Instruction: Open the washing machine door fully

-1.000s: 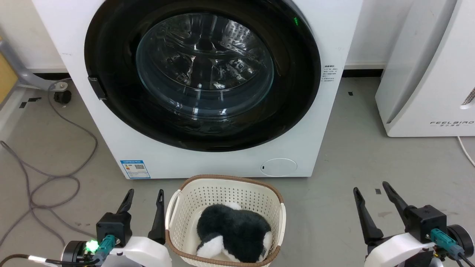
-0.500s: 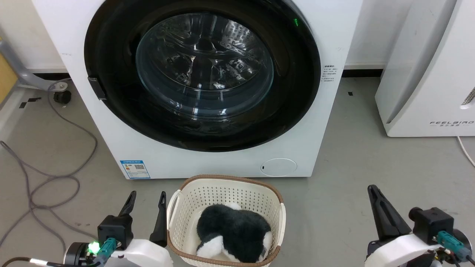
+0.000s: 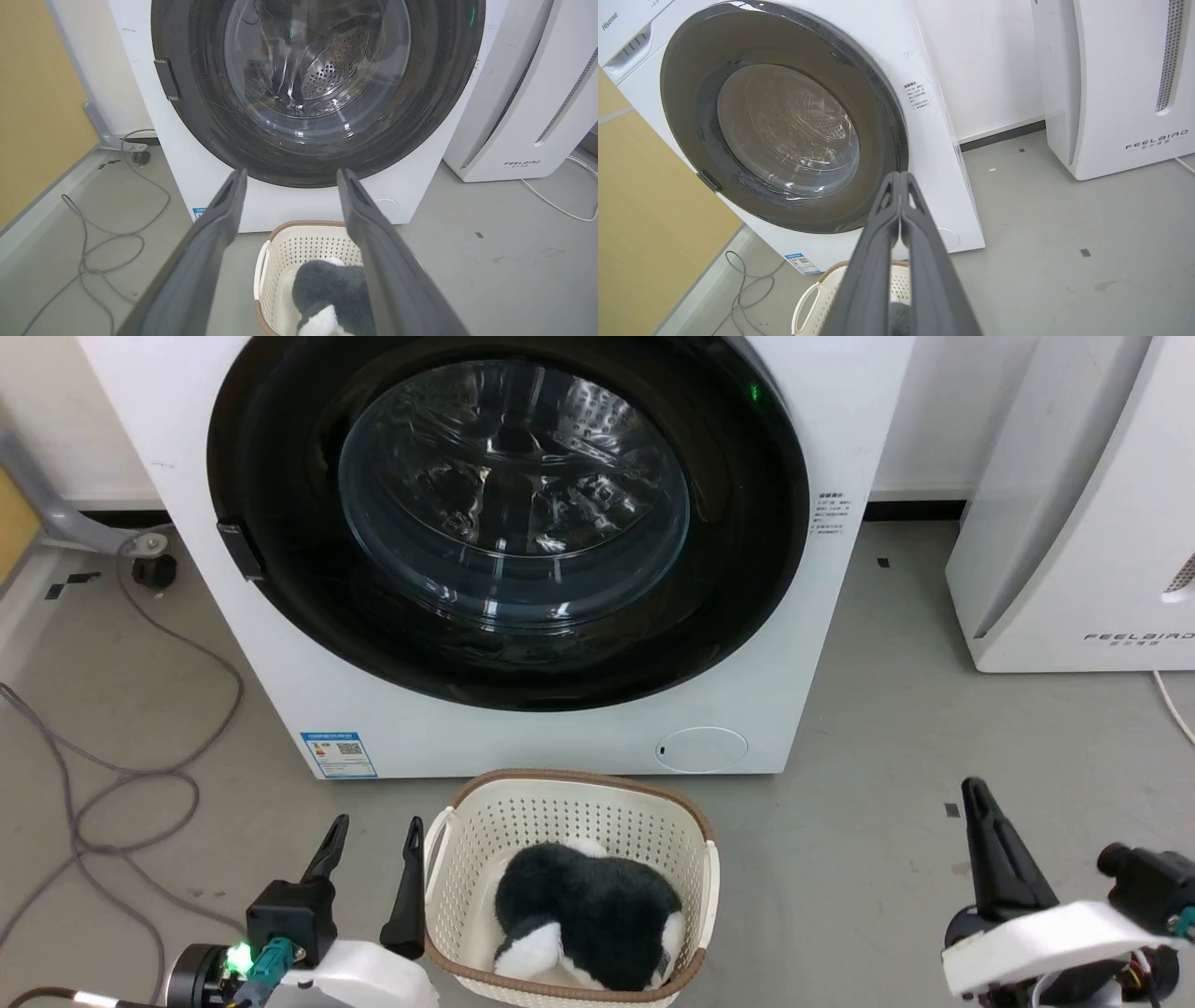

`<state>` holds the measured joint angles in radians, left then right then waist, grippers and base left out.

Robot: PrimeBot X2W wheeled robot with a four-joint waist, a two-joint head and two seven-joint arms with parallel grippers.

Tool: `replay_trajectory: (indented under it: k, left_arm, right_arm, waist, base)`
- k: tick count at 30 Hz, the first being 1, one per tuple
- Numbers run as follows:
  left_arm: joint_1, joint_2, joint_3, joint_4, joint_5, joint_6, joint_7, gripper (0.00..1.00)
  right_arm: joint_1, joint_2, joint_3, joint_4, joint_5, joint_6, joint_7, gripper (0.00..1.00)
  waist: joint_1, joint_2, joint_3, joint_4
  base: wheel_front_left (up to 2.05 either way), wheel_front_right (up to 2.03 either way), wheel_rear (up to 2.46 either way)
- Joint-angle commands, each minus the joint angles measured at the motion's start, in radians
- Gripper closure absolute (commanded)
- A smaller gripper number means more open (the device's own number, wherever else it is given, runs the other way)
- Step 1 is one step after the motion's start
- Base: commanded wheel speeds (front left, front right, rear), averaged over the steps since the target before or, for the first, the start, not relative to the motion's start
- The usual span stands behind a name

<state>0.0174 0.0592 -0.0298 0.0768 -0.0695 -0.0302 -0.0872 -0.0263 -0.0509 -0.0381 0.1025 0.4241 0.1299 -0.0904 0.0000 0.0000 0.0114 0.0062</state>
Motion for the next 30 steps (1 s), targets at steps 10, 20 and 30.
replay_trajectory:
  k: [10, 20, 30]
  left_arm:
    - [-0.041, 0.018, -0.002, 0.003, -0.025, -0.010, -0.028, 0.00]
    - [-0.078, 0.034, 0.002, -0.008, -0.044, -0.020, -0.048, 0.00]
    - [-0.109, 0.047, 0.006, -0.019, -0.062, -0.032, -0.068, 0.00]
  right_arm:
    - [-0.135, 0.000, -0.025, 0.061, 0.200, 0.000, -0.027, 1.00]
    - [-0.340, -0.009, -0.046, 0.178, 0.391, 0.000, -0.024, 1.00]
    - [-0.597, -0.057, -0.024, 0.345, 0.548, 0.000, 0.028, 1.00]
  waist:
    - [0.0000, 0.0000, 0.040, -0.001]
    - [0.0000, 0.0000, 0.093, 0.000]
    - [0.0000, 0.0000, 0.146, 0.004]
  base:
    - [0.00, 0.00, 0.00]
    - [0.00, 0.00, 0.00]
    - [0.00, 0.00, 0.00]
